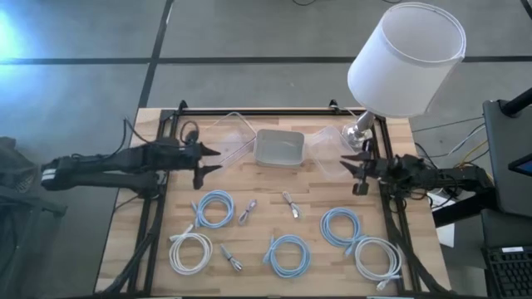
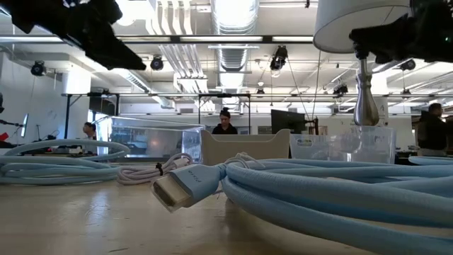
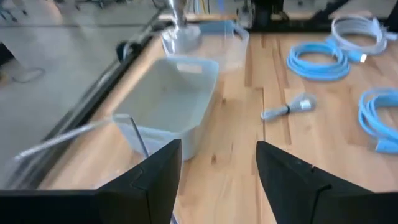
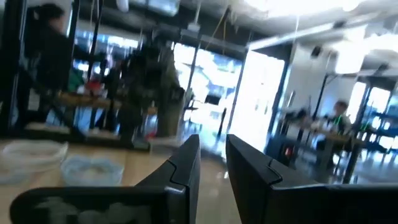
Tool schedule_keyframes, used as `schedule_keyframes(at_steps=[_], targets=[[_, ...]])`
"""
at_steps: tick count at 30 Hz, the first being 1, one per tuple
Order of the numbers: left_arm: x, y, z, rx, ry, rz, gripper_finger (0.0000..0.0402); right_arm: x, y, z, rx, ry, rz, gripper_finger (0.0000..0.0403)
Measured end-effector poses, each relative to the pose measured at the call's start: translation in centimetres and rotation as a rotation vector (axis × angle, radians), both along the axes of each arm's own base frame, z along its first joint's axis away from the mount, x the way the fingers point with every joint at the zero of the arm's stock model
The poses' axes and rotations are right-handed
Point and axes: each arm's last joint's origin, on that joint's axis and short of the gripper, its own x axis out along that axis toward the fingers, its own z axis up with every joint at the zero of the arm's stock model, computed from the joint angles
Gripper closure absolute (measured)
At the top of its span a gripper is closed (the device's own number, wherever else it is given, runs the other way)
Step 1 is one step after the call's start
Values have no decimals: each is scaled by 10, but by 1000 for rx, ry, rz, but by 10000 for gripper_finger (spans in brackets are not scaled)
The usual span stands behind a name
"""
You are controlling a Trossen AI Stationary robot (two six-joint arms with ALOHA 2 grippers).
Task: Pick & Place USB Port
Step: Put the left white HDMI cable into the left transparent bin
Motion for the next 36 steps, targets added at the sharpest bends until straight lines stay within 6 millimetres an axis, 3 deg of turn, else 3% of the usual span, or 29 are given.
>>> schedule_keyframes(at_steps=[9, 15, 25, 36], targets=[[8, 0, 3, -3, -46, -28, 193, -3, 0, 16, -18, -102, 11, 320], [14, -3, 1, -7, -38, -63, 193, 7, 1, 32, -15, 12, 19, 284], [28, -19, -4, -16, -20, -188, 193, 58, 1, 62, 65, 289, 20, 205], [41, -33, -15, -88, 29, -237, 198, 116, 2, 70, 160, 541, 6, 197]])
